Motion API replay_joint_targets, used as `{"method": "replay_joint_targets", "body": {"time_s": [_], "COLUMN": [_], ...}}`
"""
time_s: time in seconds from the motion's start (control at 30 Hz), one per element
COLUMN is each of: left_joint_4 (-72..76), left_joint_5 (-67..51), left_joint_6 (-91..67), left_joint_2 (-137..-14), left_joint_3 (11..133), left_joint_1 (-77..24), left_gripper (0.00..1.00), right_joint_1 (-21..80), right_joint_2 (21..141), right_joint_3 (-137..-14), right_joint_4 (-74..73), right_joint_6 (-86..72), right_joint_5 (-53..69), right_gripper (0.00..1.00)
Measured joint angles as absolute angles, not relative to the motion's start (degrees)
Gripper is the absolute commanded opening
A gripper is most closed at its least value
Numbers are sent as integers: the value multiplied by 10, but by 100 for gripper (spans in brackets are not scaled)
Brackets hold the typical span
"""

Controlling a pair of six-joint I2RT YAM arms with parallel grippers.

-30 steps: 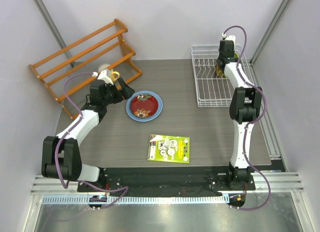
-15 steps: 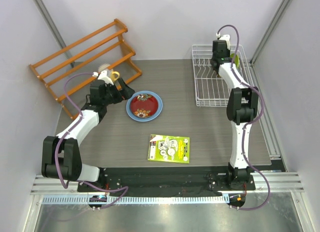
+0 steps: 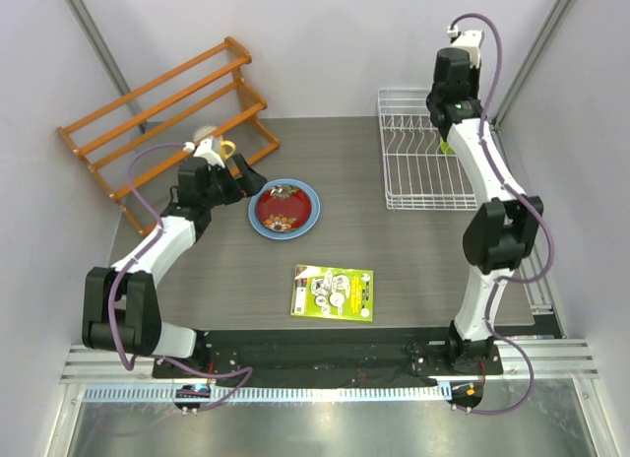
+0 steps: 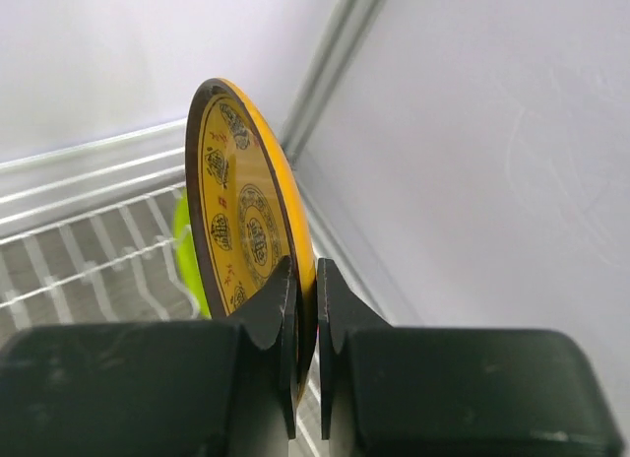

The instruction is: Unload the plates from the dish rack

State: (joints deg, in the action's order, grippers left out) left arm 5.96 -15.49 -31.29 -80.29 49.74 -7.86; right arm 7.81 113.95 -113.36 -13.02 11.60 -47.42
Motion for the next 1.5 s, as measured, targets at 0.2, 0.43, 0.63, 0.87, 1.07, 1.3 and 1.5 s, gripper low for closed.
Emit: {"method": "replay_joint_targets", "body": {"time_s": [0.2, 0.43, 0.63, 0.87, 1.07, 1.3, 1.5], "left_joint_4": [93, 166, 240, 341, 444, 508, 535], "left_joint_5": [-194, -261, -295, -318, -340, -349, -350], "left_joint_6": [-339, -402, -449, -496, -558, -596, -611], "left_joint_2": [-830, -866, -883, -934, -999, -1020, -1032], "left_joint_3": [498, 498, 494, 470, 452, 453, 462], "left_joint_1": [-79, -80, -94, -109, -110, -115, -122], "left_gripper": [100, 99, 100, 99, 99, 98, 86], "right_joint_1": [115, 176, 221, 256, 260, 261, 262], "right_joint_2": [1007, 950, 947, 921, 914, 914, 922], "right_joint_3": [-1038, -919, -817, -751, -747, -738, -736], "right_joint_4": [-180, -215, -211, -166, -115, -86, -62], "right_joint_6": [12, -112, -192, -261, -297, -324, -343], "right_joint_5": [-376, -212, -110, -36, 20, 66, 94], "right_gripper": [1, 1, 1, 1, 1, 1, 1]}}
